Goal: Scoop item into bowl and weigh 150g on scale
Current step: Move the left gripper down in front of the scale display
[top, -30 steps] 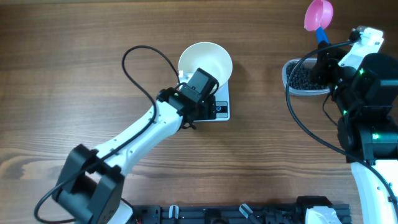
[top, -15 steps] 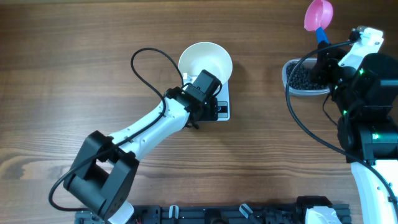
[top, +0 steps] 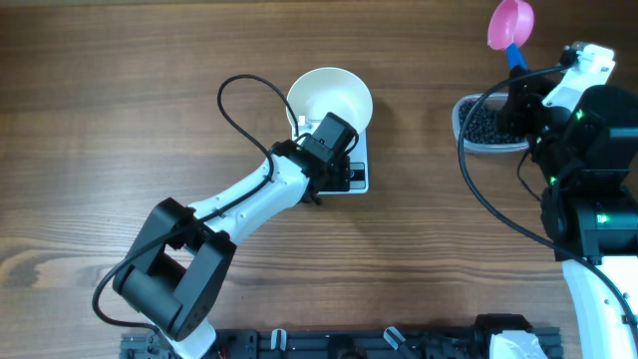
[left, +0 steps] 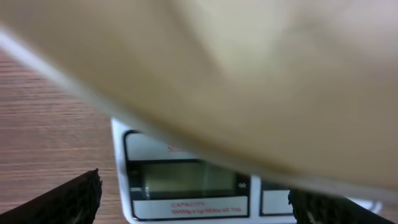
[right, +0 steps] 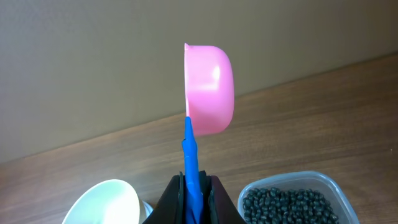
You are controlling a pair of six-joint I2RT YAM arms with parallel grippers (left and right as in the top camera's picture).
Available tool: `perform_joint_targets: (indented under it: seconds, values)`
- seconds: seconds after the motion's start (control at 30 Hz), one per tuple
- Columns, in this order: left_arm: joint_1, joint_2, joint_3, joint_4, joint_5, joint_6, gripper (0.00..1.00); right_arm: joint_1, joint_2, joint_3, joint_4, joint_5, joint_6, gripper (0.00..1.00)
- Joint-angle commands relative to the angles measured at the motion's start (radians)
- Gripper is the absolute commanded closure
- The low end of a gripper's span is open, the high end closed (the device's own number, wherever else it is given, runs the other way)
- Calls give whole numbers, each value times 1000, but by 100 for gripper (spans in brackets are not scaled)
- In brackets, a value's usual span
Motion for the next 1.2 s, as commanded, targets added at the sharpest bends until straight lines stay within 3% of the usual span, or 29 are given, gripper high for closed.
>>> perform_joint_targets:
  seconds: [0.0,1.17]
  values:
    - [-3,13,-6,2,-64,19,0,-3,2,25,2,6,-19,96]
    - [-21,13,-7,-13,-16,11,0,-3,2,25,2,6,-19,96]
